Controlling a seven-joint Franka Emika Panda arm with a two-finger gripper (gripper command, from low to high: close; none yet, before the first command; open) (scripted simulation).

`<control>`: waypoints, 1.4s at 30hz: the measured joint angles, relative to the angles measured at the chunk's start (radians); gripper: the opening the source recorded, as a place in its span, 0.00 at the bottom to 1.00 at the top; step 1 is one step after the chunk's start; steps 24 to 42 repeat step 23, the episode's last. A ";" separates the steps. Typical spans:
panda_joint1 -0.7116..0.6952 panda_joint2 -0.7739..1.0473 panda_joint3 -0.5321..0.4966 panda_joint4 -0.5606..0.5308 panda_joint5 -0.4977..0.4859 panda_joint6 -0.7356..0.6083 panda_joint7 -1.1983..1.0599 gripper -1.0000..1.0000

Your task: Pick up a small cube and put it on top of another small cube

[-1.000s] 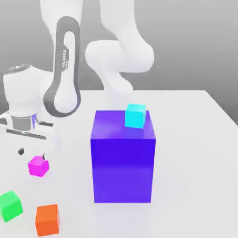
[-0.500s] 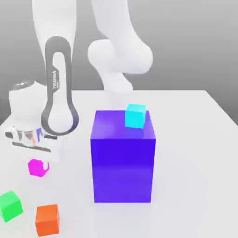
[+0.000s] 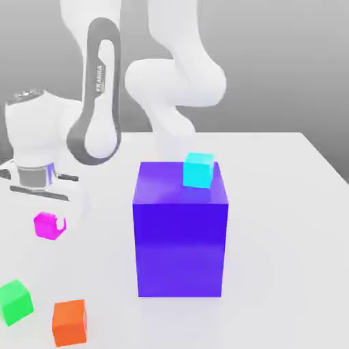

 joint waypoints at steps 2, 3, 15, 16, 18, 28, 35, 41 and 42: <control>0.013 0.010 0.008 0.048 -0.014 -0.040 -0.019 0.00; 0.019 0.020 0.016 0.080 -0.014 -0.063 -0.038 0.00; 0.035 0.207 0.172 0.467 0.091 -0.277 -0.338 0.00; 0.025 0.240 0.188 0.475 0.113 -0.253 -0.357 0.00; -0.002 0.309 0.224 0.483 0.160 -0.197 -0.393 1.00; -0.002 0.309 0.224 0.483 0.160 -0.197 -0.393 1.00; -0.002 0.309 0.224 0.483 0.160 -0.197 -0.393 1.00; -0.002 0.309 0.224 0.483 0.160 -0.197 -0.393 1.00; -0.002 0.309 0.224 0.483 0.160 -0.197 -0.393 1.00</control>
